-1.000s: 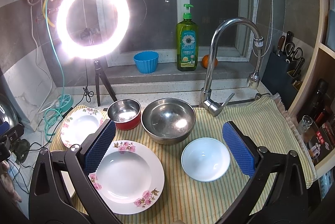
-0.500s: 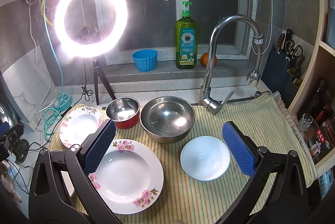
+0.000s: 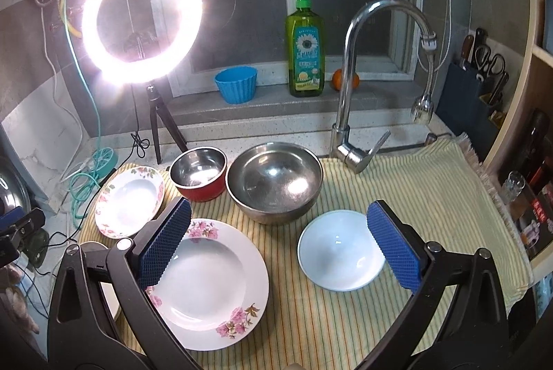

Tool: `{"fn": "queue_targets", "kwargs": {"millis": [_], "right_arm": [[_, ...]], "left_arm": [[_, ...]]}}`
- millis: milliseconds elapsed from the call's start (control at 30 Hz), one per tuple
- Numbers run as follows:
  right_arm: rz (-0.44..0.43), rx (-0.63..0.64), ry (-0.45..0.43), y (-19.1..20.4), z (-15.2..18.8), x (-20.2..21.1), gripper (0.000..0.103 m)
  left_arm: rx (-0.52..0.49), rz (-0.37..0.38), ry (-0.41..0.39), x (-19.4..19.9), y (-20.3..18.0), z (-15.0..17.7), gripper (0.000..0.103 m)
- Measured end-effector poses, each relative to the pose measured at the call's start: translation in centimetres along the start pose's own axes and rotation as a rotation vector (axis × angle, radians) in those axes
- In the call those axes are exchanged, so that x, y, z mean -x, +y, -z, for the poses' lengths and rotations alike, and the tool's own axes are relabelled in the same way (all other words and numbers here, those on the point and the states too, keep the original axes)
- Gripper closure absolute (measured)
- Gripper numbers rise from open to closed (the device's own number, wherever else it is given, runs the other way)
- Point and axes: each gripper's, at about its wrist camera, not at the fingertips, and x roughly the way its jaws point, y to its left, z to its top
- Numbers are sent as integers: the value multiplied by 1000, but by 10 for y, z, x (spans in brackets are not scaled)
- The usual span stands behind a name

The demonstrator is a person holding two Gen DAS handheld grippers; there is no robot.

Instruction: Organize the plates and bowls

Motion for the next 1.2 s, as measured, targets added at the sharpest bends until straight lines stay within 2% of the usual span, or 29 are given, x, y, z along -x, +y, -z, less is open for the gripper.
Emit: {"fn": "queue_targets", "kwargs": {"millis": [200,267,300,433,467,533,667,733,800,867,933,1067,1200], "right_arm": [[-36,-16,105,-17,25,-22,0],[-46,-30,148,-23,35,-30,0],[-54,-42,170,-27,39,-33,0],[-97,-95,246,-38,58,-46,12],[-113,-112,265,-41,63,-49,15],[-146,-147,306,-45,72,-55,24],[-191,-187,368,-46,88,-66,40],[-220,-193,393,-42,93,-70,49],[-227,-189,401,-39,96,-75,49],[-241,-198,415,-36,98,-80,50],[-261,-212,431,-35,100,-85,56],[-289,-247,456,-34,103,-94,60],[-301,-260,478,-33,106,-100,64]], "left_arm": [[53,57,103,-28,7,14,2],[56,73,142,-38,6,19,14],[55,83,163,-43,5,22,17],[50,112,207,-57,2,31,25],[53,128,223,-61,2,33,33],[58,151,254,-69,2,36,44],[73,189,300,-83,3,41,53],[77,202,316,-88,3,43,54],[80,213,331,-94,3,43,56],[84,229,348,-100,2,44,62],[81,243,359,-104,1,44,62],[68,257,365,-113,-4,41,63],[97,286,378,-125,-5,40,65]]}}
